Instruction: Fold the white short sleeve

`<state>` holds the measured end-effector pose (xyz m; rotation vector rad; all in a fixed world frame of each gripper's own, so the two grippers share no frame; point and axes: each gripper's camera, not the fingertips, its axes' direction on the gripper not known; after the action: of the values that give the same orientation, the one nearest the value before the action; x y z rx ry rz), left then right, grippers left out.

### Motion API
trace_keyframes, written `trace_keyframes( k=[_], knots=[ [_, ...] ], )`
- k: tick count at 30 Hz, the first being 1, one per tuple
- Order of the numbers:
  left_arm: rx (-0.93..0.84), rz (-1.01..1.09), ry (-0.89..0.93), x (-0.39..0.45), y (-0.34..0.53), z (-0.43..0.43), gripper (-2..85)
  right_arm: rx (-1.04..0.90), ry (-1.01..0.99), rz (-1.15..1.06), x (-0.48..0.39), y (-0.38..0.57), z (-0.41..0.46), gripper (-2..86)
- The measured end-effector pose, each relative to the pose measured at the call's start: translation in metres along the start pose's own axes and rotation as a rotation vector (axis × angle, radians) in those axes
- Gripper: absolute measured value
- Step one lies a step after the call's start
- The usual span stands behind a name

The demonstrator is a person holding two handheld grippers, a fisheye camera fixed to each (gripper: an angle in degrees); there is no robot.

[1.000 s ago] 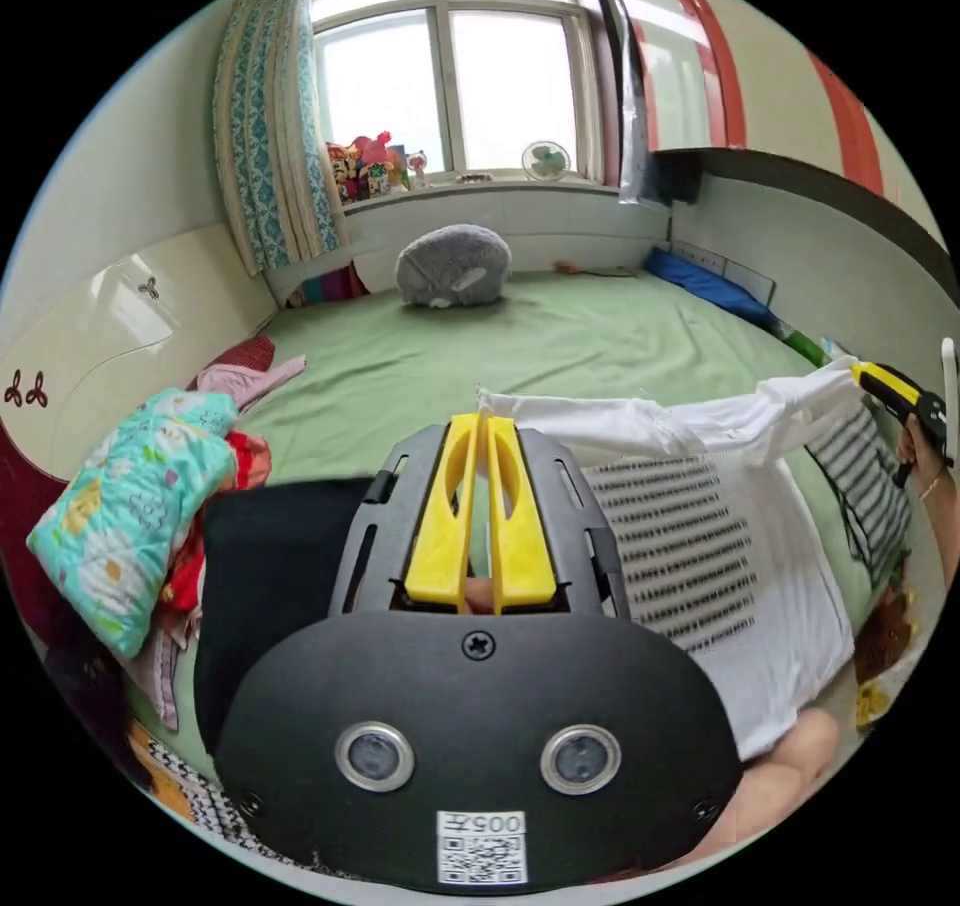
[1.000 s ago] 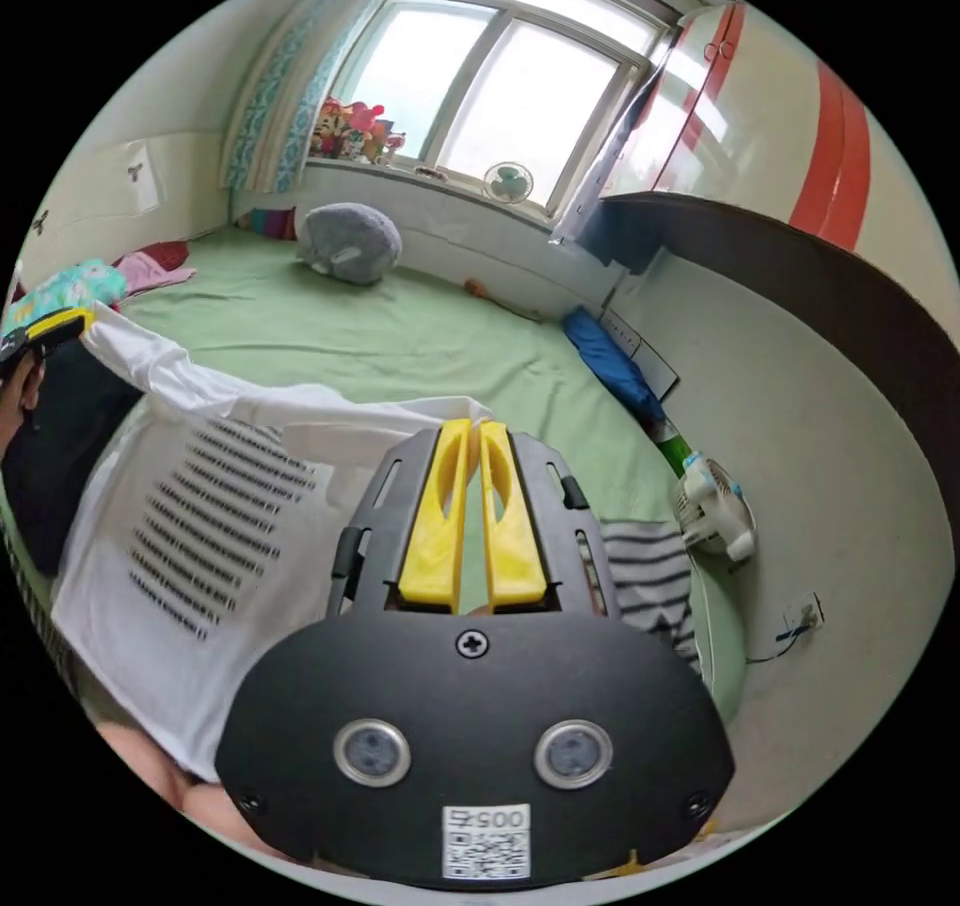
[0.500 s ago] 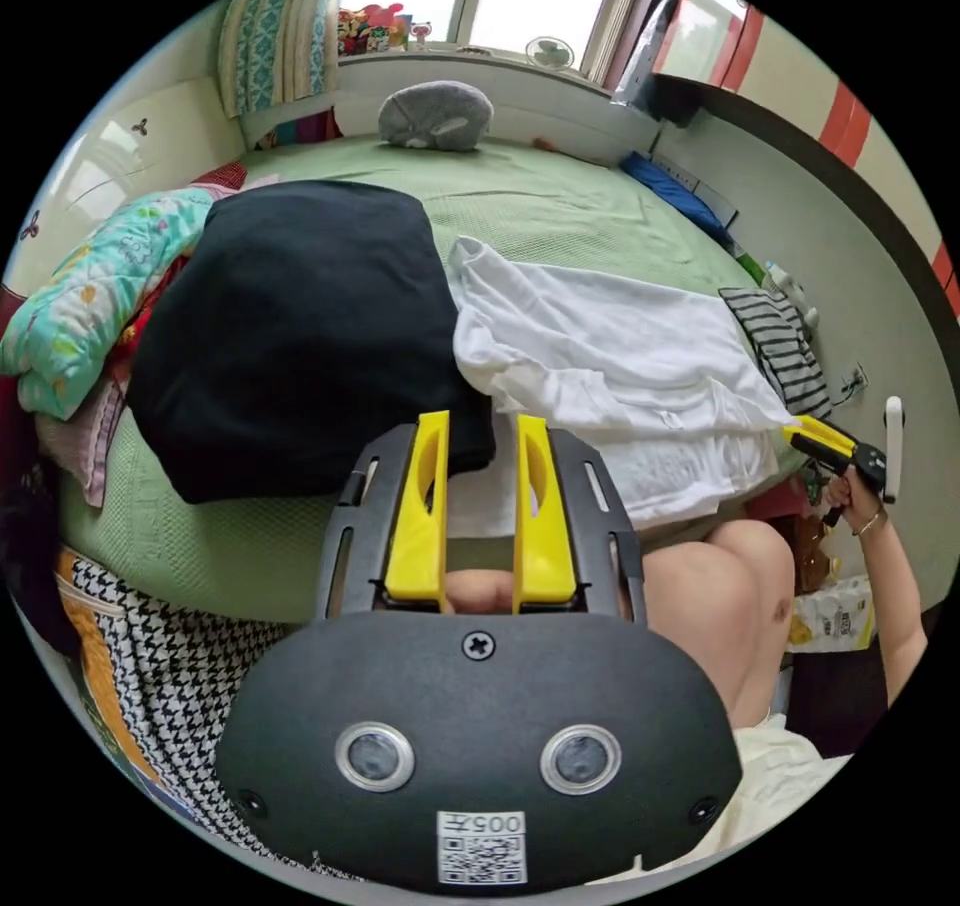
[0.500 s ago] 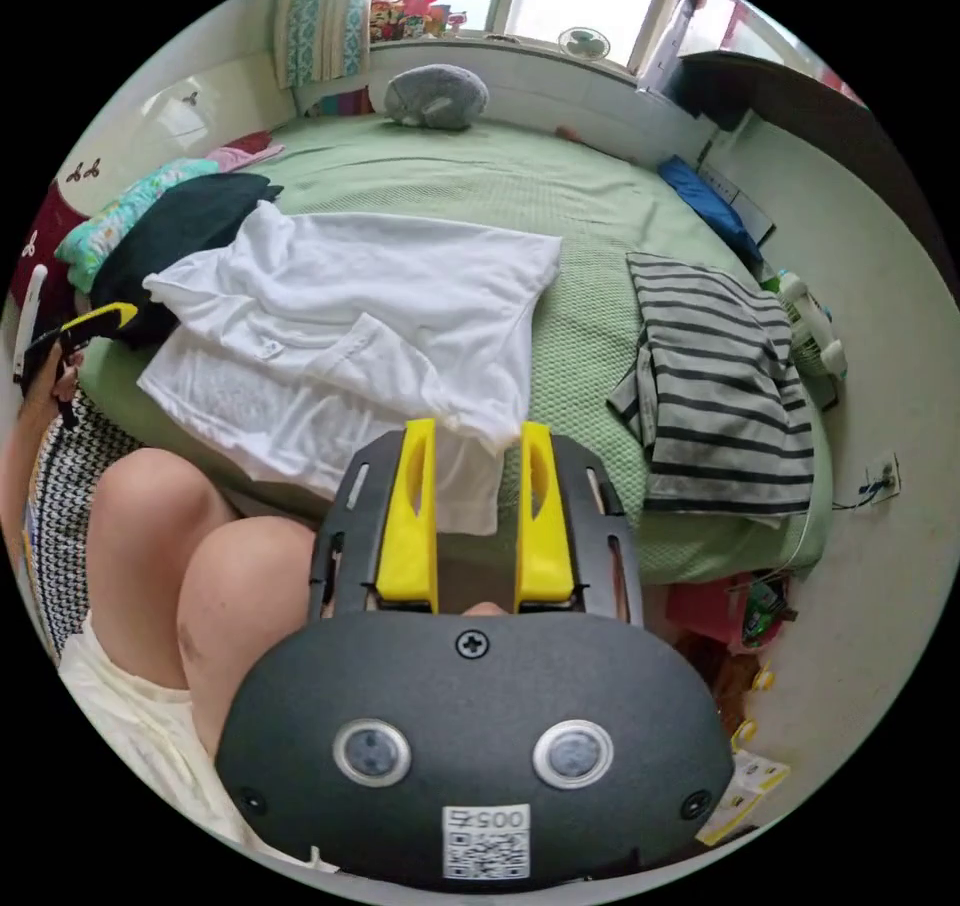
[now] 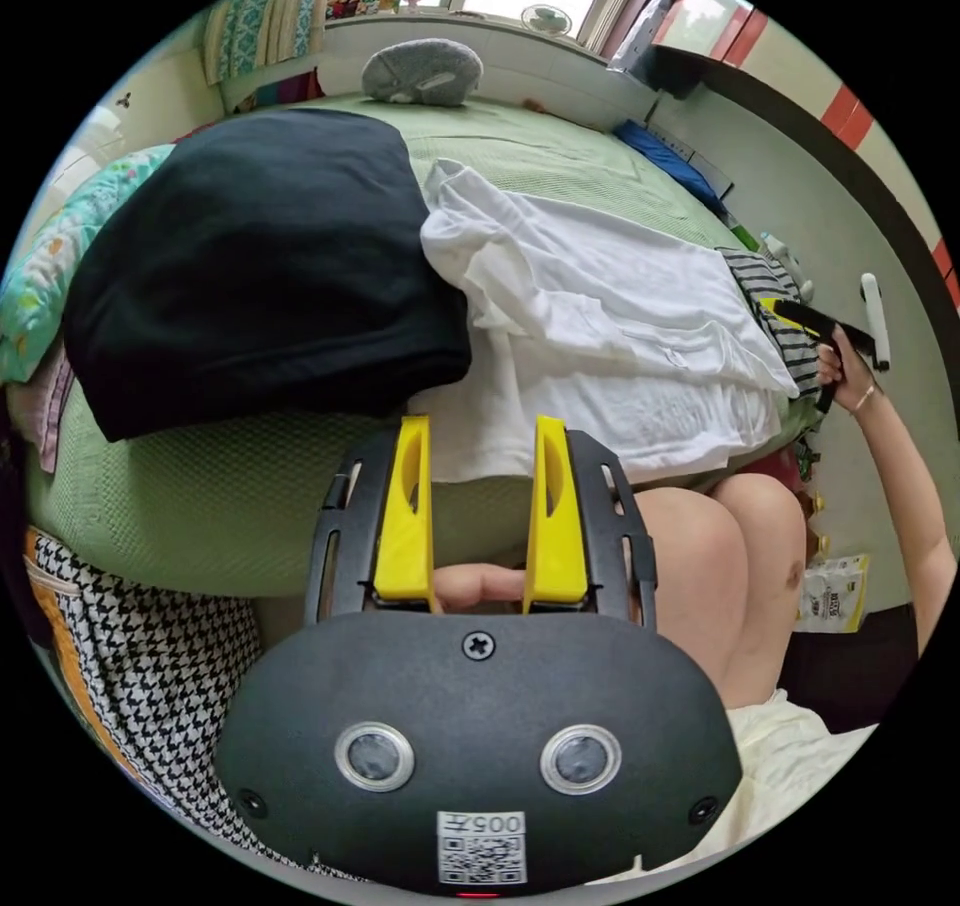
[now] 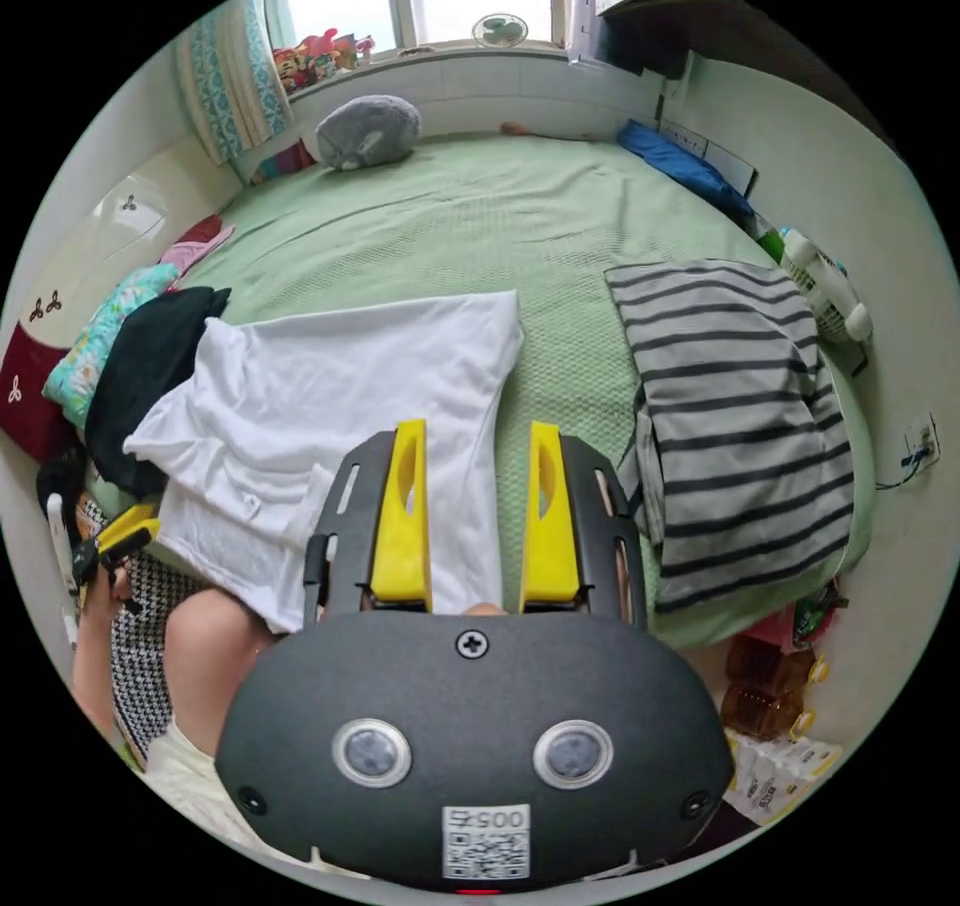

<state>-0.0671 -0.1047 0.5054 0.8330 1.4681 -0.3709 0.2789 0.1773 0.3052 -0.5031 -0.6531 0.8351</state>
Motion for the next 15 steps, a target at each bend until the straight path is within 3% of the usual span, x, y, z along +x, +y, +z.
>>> trace_keyframes(
  k=[9,15],
  knots=[
    [0.020,-0.054,0.037,-0.018,0.004,0.023,12.1,-0.103,-0.020,0.017,0.012,-0.068,0.078,11.3],
    [0.040,-0.083,0.070,-0.019,0.006,0.032,4.3,-0.071,0.081,-0.139,-0.004,-0.072,0.072,1.3]
  ],
)
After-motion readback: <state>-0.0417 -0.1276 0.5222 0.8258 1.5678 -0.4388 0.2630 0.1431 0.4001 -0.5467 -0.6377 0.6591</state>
